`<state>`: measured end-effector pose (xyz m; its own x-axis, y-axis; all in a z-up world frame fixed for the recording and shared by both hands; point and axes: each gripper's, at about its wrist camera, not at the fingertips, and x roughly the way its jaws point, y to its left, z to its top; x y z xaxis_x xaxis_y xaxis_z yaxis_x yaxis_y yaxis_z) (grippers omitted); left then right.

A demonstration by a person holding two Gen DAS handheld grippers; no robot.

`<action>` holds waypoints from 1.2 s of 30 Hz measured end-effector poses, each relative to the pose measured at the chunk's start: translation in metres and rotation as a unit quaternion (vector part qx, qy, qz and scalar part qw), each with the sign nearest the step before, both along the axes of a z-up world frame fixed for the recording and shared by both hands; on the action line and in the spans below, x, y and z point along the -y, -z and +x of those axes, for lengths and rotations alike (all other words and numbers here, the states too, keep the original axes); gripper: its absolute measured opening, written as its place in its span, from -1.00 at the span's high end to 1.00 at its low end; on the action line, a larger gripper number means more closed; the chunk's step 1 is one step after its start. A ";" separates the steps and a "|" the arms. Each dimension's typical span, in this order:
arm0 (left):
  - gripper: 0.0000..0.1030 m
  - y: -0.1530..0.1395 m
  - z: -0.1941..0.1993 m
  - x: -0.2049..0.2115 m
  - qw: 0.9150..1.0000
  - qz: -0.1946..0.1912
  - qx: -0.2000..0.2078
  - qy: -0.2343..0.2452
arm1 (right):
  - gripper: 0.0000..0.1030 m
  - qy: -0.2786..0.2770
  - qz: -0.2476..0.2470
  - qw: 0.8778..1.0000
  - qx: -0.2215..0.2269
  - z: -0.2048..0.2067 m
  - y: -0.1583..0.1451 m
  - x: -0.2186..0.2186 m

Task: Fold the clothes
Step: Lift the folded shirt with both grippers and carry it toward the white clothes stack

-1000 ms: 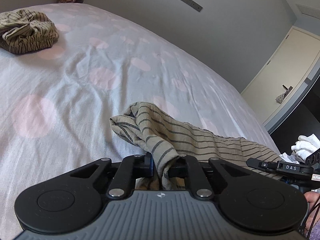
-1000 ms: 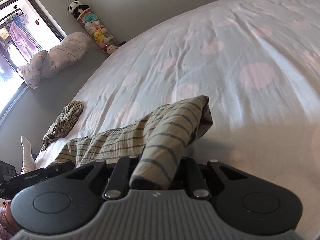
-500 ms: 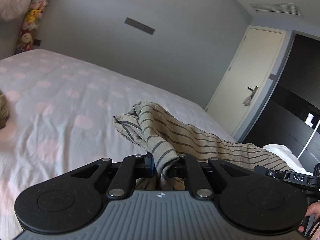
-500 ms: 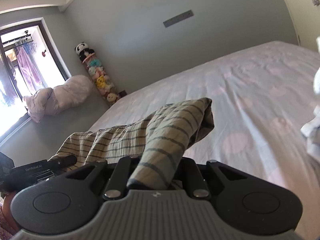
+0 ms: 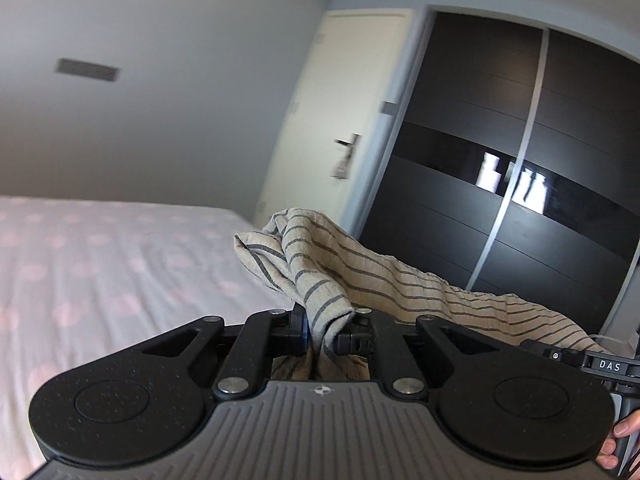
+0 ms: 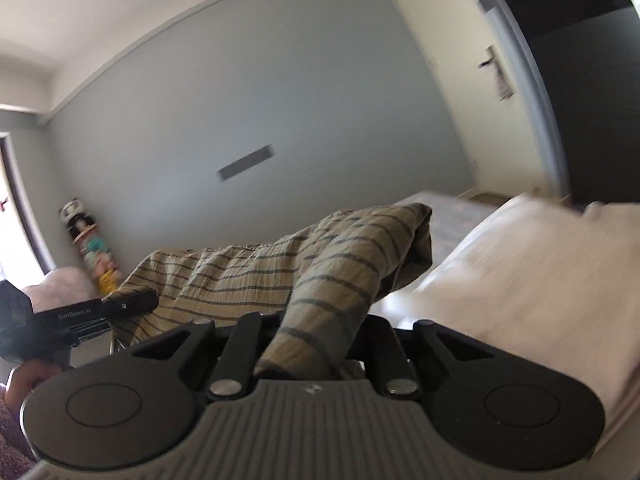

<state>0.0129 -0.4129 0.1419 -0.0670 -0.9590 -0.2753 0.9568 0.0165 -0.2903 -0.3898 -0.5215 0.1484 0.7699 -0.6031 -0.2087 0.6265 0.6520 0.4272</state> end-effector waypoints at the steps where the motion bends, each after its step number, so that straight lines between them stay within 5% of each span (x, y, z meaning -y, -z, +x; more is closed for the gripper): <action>1: 0.84 -0.006 -0.009 0.015 1.000 0.000 0.009 0.016 | 0.72 0.017 -0.003 1.000 0.003 -0.008 -0.004 0.002; 13: 0.84 -0.047 -0.107 0.181 0.981 0.022 0.077 0.176 | 0.70 0.198 -0.008 0.980 0.006 -0.076 -0.034 0.042; 22: 0.84 0.009 -0.146 0.265 0.960 0.088 0.103 0.245 | 0.70 0.264 0.044 0.963 -0.039 -0.080 -0.007 0.081; 36: 0.83 0.106 -0.119 0.326 0.944 0.193 0.061 0.262 | 0.71 0.263 0.141 0.951 -0.077 -0.080 0.076 0.140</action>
<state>-0.1066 -0.7392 0.0362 -0.4502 -0.6299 -0.6329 0.8885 -0.3863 -0.2475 -0.4699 -0.6619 0.0721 0.3234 -0.7997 -0.5058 0.9039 0.1029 0.4151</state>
